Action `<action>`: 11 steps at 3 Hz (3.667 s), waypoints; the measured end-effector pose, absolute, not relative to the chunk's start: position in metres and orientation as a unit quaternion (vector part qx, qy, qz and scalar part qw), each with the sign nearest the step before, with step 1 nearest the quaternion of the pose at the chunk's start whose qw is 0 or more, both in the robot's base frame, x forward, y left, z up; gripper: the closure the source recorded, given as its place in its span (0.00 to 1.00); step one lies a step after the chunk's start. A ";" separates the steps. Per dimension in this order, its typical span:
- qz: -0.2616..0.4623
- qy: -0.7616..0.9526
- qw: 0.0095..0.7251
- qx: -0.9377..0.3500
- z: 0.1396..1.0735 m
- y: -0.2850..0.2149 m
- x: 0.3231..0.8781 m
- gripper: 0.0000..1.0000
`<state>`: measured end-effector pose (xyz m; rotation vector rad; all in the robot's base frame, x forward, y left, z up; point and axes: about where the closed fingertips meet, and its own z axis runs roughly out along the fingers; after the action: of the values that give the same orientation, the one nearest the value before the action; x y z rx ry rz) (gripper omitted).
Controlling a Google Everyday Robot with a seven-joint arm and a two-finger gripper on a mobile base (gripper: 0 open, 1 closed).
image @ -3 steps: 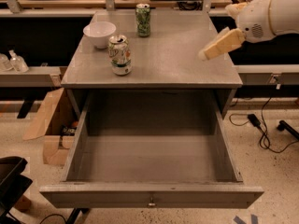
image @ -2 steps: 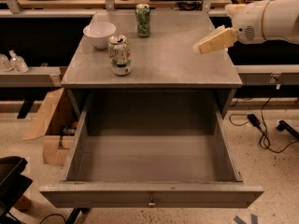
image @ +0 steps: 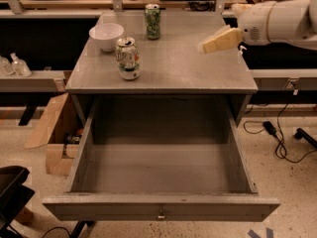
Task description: Place green can into top drawer
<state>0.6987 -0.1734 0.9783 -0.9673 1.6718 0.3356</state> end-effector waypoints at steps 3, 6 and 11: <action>0.224 0.663 0.611 -0.370 0.939 -0.084 0.854 0.00; 0.222 0.659 0.638 -0.332 0.928 -0.060 0.905 0.00; 0.186 0.683 0.666 -0.236 0.912 -0.006 0.996 0.03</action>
Offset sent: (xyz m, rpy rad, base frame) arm 0.1763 0.0904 -0.0315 0.2114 -0.0527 0.0716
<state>0.9960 -0.0062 0.9121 -0.5328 1.5426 0.4200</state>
